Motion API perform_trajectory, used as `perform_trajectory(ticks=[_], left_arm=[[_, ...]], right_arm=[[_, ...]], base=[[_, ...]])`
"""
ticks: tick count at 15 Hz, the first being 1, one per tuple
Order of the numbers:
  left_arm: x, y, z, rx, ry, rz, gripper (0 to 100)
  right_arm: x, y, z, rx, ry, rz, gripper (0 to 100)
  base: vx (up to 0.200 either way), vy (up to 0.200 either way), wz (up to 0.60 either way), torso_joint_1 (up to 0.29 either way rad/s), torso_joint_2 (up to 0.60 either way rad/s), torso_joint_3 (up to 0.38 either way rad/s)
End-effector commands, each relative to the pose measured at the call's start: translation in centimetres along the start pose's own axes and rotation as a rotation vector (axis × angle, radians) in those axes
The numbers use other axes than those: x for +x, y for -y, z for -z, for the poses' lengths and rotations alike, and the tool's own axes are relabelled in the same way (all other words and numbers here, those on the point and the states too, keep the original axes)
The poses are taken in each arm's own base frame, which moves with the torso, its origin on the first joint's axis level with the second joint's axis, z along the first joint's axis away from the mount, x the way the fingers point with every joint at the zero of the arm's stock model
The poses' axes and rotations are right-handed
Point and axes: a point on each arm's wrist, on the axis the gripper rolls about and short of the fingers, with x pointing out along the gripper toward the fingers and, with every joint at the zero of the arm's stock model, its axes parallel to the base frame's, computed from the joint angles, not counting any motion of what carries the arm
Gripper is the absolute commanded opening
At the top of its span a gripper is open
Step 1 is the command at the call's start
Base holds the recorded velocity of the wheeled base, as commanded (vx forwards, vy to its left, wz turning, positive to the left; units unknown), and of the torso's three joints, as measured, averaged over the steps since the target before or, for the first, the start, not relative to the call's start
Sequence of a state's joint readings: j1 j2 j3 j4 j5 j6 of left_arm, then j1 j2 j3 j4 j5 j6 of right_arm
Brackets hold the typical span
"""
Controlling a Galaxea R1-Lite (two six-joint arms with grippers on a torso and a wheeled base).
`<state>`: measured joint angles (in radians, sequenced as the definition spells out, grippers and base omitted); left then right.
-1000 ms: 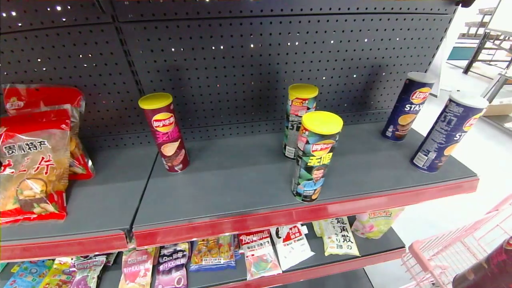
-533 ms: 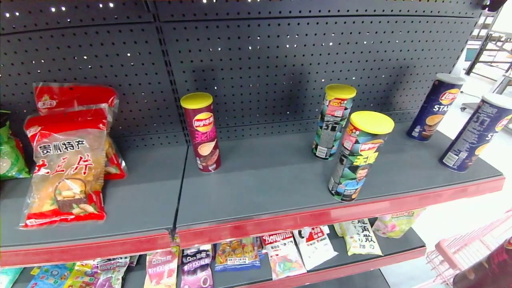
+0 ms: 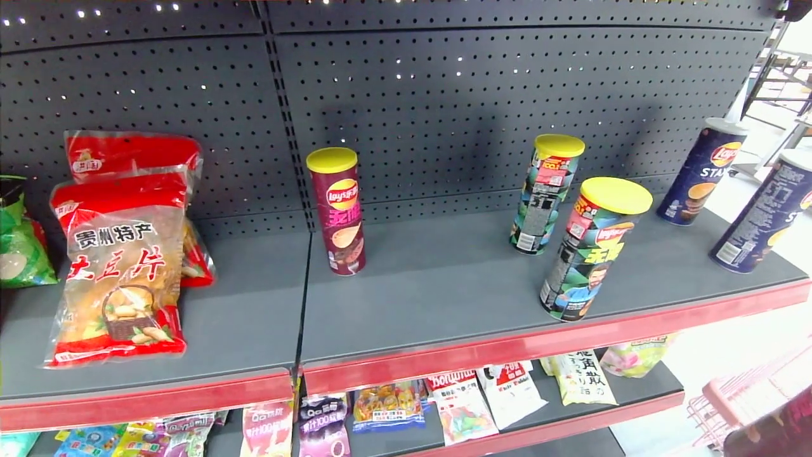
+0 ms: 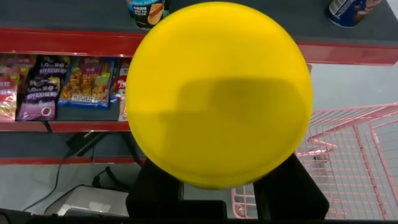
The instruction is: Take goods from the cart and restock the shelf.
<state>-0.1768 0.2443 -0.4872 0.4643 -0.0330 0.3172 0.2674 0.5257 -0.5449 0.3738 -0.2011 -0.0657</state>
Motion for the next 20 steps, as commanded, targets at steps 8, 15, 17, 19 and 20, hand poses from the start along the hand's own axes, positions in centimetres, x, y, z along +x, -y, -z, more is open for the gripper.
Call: perform_trajectory(ticks=[8, 15, 17, 19, 20], left_arm=[[19.7, -2.5, -7.7, -0.069, -0.079, 0.081, 100], [29.0, -0.1, -11.5, -0.269, -0.099, 0.288, 100], [30.3, -0.1, -11.9, -0.273, -0.087, 0.292, 100], [31.9, 0.1, -12.0, -0.271, -0.085, 0.289, 100], [32.7, 0.2, -12.1, -0.270, -0.073, 0.282, 100]], right_arm=[[-1.3, 0.2, -0.4, 0.001, 0.154, -0.015, 0], [-1.1, 0.1, 0.1, -0.001, 0.143, -0.027, 0], [-1.1, 0.1, 0.1, 0.004, 0.143, -0.027, 0], [-1.1, 0.1, 0.1, 0.009, 0.140, -0.030, 0], [-1.1, 0.1, 0.1, 0.012, 0.139, -0.028, 0]], base=[[0.000, 0.000, 0.00, 0.000, 0.00, 0.000], [0.000, 0.000, 0.00, 0.000, 0.00, 0.000], [0.000, 0.000, 0.00, 0.000, 0.00, 0.000], [0.000, 0.000, 0.00, 0.000, 0.00, 0.000], [0.000, 0.000, 0.00, 0.000, 0.00, 0.000]])
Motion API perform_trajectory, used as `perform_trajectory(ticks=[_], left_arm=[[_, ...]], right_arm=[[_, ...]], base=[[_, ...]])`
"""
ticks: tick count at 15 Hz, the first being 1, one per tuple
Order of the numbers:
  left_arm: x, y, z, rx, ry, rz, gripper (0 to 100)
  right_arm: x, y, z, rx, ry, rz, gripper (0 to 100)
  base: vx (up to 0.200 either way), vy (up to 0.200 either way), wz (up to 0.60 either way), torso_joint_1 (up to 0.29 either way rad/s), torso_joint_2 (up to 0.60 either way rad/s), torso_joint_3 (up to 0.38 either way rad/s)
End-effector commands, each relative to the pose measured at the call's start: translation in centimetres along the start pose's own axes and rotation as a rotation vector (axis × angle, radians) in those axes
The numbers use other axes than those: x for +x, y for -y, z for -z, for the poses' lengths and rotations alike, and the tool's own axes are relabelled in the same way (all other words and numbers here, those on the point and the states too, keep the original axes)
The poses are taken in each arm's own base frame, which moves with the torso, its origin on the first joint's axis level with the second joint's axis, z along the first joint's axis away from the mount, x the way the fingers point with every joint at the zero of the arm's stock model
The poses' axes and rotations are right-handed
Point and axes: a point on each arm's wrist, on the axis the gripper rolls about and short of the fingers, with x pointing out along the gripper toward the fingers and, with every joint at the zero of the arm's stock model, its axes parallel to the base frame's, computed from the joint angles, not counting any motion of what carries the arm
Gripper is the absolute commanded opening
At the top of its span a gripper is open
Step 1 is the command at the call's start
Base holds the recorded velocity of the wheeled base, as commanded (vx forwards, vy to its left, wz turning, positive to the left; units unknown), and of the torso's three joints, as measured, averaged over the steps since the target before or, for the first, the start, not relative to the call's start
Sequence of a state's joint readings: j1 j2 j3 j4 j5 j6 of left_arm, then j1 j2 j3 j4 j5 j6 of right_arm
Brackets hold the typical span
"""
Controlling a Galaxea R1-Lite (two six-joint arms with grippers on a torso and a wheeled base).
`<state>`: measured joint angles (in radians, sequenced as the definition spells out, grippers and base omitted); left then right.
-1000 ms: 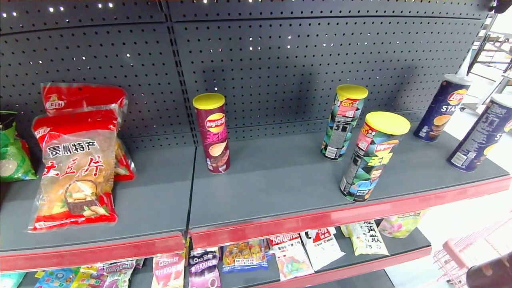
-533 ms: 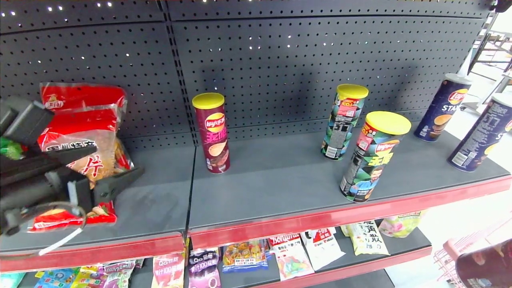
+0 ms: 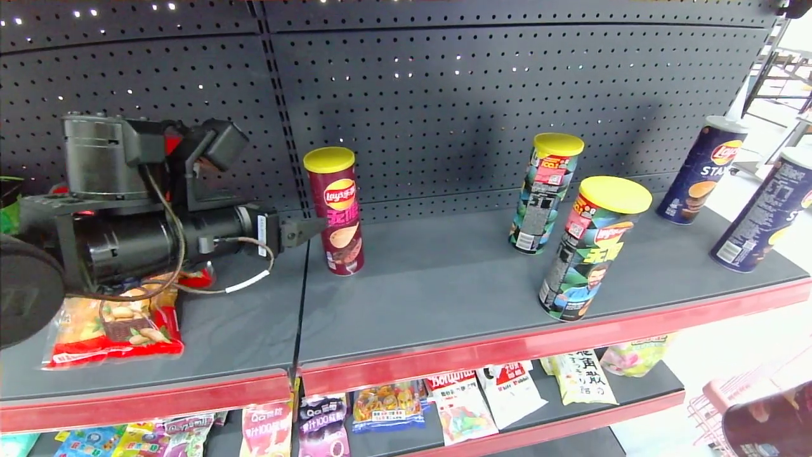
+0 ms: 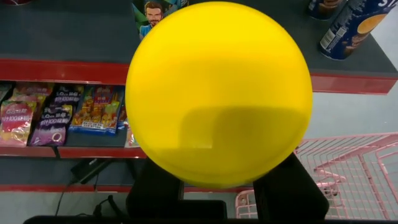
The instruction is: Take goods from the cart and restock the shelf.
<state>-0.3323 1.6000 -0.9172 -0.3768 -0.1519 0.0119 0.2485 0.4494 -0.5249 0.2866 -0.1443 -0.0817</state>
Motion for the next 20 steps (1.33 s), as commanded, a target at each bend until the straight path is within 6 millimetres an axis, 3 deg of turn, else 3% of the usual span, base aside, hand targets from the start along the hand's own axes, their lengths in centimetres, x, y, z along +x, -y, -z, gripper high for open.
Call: perform_trajectory(ticks=[1, 12, 16, 20], left_arm=[[2.7, -0.3, 0.6, 0.001, -0.013, -0.001, 100], [6.9, -0.8, -0.5, 0.038, 0.028, 0.006, 100], [9.4, -1.1, -0.4, 0.065, 0.134, 0.005, 100], [9.6, -0.6, -0.4, 0.074, 0.134, 0.020, 100]], right_arm=[[0.1, 0.0, 0.0, 0.000, -0.004, 0.000, 0], [0.3, 0.0, -0.1, 0.010, -0.016, -0.001, 0], [0.5, -0.1, -0.2, 0.009, -0.026, -0.004, 0], [0.6, -0.1, -0.2, 0.008, -0.029, -0.002, 0]], base=[[0.000, 0.000, 0.00, 0.000, 0.00, 0.000], [0.000, 0.000, 0.00, 0.000, 0.00, 0.000], [0.000, 0.000, 0.00, 0.000, 0.00, 0.000], [0.000, 0.000, 0.00, 0.000, 0.00, 0.000]])
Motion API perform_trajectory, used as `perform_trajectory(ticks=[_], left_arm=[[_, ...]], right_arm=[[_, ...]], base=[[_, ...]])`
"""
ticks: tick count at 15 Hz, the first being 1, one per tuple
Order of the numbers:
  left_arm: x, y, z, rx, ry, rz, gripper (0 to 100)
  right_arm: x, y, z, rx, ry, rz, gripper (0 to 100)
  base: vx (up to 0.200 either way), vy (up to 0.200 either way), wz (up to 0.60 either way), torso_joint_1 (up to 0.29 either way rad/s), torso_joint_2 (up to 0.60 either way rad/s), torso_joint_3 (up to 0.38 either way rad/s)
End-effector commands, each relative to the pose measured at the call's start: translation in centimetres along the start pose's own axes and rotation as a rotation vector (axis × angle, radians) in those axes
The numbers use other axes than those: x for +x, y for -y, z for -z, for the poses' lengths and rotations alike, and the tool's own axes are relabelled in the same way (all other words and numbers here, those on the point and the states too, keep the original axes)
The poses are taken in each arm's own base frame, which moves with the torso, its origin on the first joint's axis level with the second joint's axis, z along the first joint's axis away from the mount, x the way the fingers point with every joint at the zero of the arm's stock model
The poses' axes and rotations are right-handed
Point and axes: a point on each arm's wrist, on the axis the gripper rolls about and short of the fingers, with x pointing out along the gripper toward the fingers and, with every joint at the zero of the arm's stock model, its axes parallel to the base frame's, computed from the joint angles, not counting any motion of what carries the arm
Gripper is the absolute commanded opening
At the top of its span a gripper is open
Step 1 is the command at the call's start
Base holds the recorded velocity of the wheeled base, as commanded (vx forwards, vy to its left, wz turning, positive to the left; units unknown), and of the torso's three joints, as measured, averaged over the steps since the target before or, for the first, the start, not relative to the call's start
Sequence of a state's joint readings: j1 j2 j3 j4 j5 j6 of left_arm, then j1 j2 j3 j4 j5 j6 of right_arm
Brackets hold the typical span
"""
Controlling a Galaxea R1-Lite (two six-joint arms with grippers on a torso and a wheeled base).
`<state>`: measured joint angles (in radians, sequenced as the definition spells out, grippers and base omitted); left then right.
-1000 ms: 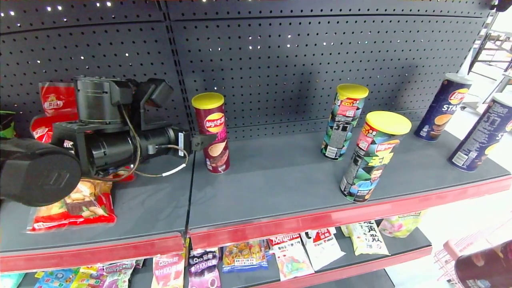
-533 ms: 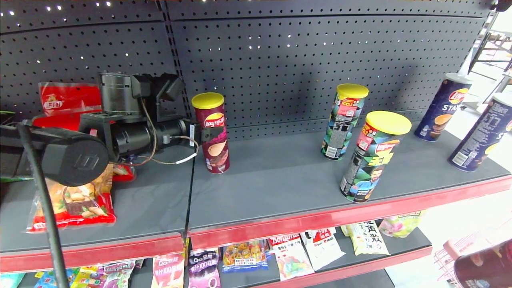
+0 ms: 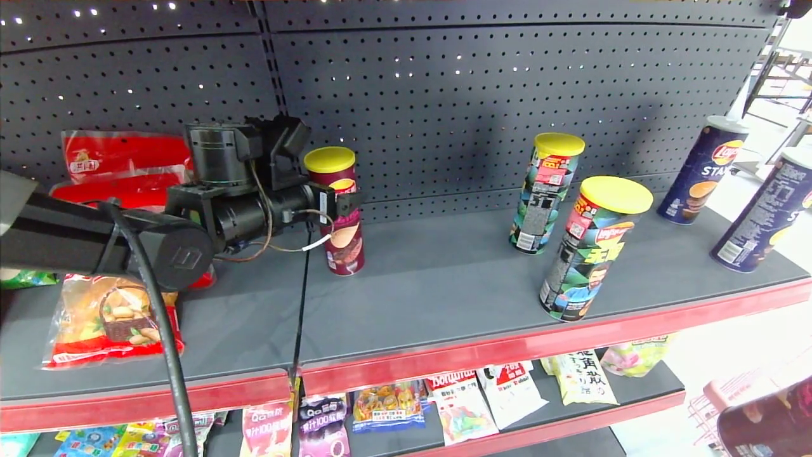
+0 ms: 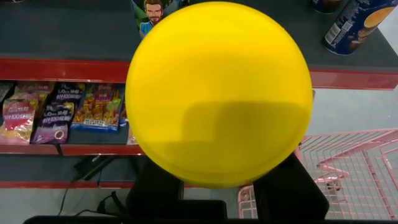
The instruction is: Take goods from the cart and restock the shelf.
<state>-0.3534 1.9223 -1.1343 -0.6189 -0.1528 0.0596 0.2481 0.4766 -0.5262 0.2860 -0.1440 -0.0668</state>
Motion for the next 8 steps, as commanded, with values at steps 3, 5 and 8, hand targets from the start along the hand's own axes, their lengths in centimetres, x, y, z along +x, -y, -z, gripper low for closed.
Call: perform_trajectory(ticks=[3, 5, 8], left_arm=[[0.33, 0.12, 0.30, 0.025, -0.006, 0.003, 100], [0.33, 0.12, 0.31, 0.029, -0.007, 0.005, 0], [0.24, 0.56, 0.38, 0.030, -0.012, 0.018, 0]], right_arm=[[0.23, -0.03, -0.12, 0.013, -0.009, -0.001, 0], [0.23, -0.03, -0.12, 0.013, -0.009, -0.001, 0], [0.26, -0.03, -0.12, 0.013, -0.010, -0.001, 0]], base=[[0.000, 0.000, 0.00, 0.000, 0.00, 0.000], [0.000, 0.000, 0.00, 0.000, 0.00, 0.000], [0.000, 0.000, 0.00, 0.000, 0.00, 0.000]])
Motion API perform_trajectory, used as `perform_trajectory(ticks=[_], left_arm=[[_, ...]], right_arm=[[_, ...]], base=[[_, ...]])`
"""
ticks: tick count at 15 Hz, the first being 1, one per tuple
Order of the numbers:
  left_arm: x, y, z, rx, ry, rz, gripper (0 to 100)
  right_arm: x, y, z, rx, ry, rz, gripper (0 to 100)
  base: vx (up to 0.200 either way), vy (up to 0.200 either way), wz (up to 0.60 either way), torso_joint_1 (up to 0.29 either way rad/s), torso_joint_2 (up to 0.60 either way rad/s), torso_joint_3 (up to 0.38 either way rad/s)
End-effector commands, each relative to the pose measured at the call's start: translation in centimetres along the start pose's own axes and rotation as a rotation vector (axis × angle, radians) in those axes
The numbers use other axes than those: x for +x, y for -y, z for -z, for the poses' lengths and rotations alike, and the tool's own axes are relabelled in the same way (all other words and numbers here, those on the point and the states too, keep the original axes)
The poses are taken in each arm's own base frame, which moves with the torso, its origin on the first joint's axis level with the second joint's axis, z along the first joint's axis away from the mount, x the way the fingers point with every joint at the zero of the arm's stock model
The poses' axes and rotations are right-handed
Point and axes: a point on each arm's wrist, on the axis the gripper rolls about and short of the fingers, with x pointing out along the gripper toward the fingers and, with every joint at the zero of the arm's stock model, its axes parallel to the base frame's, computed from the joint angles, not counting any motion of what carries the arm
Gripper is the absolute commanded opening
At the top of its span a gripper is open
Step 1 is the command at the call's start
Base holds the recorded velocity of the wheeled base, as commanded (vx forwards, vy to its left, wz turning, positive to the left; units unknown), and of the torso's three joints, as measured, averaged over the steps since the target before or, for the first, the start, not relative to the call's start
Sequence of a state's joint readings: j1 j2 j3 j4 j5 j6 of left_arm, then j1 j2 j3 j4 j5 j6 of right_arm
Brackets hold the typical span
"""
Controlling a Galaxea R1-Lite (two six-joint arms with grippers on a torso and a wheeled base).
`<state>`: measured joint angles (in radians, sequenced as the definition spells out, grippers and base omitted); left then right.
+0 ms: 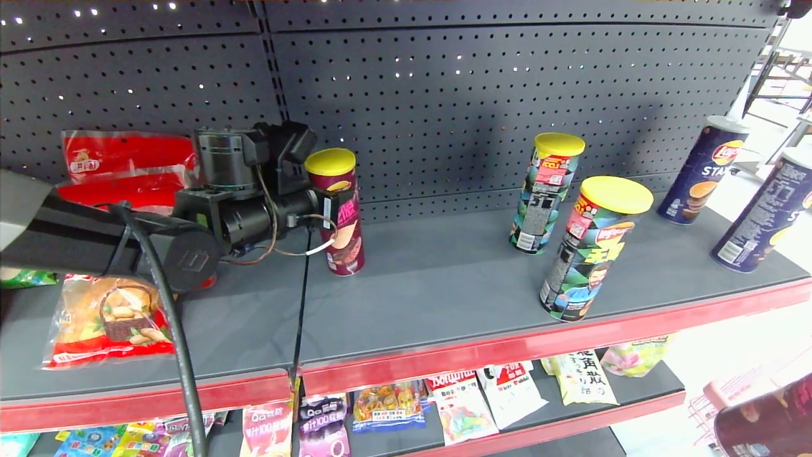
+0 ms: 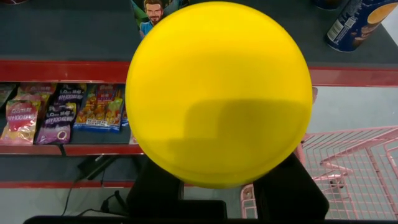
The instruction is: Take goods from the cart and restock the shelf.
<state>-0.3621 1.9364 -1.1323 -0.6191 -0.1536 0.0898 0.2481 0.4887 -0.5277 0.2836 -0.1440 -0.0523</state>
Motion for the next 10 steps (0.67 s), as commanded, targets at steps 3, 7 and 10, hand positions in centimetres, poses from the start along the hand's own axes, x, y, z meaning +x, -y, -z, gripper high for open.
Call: perform_trajectory(ticks=[3, 7, 10], left_arm=[[-1.2, 0.8, -0.9, -0.004, -0.007, 0.023, 0], [-6.3, 1.8, -2.8, -0.009, -0.004, 0.118, 0], [-9.5, 2.4, -1.8, -0.015, -0.028, 0.125, 0]], right_arm=[[0.0, 0.0, 0.0, 0.000, -0.001, 0.000, 0], [0.0, 0.0, 0.0, 0.000, 0.001, 0.000, 0], [0.1, 0.0, -0.1, 0.000, -0.004, -0.002, 0]], base=[[0.000, 0.000, 0.00, 0.000, 0.00, 0.000], [0.000, 0.000, 0.00, 0.000, 0.00, 0.000], [0.000, 0.000, 0.00, 0.000, 0.00, 0.000]])
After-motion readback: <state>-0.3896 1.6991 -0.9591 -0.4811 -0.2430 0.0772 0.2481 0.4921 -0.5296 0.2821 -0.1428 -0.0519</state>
